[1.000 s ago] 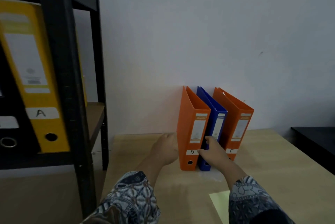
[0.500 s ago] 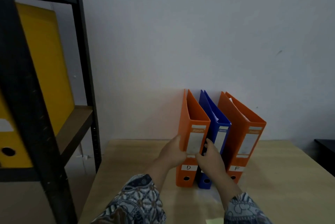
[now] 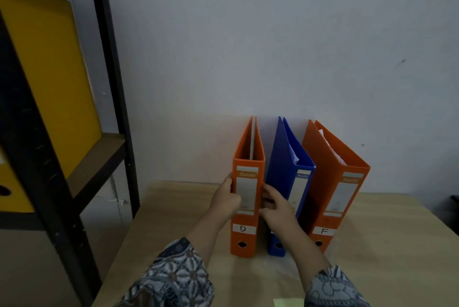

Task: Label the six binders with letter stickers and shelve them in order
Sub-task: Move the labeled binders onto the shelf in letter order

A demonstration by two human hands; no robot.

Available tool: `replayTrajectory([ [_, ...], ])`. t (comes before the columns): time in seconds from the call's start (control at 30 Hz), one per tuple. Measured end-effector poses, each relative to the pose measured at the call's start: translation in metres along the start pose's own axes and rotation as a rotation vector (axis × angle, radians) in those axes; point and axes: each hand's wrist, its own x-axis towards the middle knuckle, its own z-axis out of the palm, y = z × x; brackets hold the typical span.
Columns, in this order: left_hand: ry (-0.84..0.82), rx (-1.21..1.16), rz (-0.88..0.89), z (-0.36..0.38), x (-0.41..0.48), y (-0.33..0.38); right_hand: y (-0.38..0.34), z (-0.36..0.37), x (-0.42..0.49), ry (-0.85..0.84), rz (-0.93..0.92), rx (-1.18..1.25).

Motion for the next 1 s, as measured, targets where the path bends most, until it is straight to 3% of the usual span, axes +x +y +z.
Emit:
replayTrajectory([
  [0.17, 0.151, -0.077, 0.023, -0.018, -0.02, -0.014, 0.009, 0.014, -0.016, -0.179, 0.005, 0.046],
  [0.3, 0.178, -0.183, 0.032, -0.032, -0.045, -0.01, 0.007, 0.026, -0.029, -0.274, -0.035, 0.028],
  [0.53, 0.067, -0.359, -0.012, -0.062, -0.086, 0.003, -0.003, 0.04, -0.057, -0.322, -0.145, 0.076],
  [0.77, -0.004, -0.422, 0.07, -0.078, -0.128, 0.015, -0.028, 0.052, -0.093, -0.364, -0.221, 0.127],
  [1.0, -0.103, -0.493, 0.136, -0.123, -0.178, 0.037, -0.084, 0.081, -0.157, -0.228, -0.245, 0.116],
])
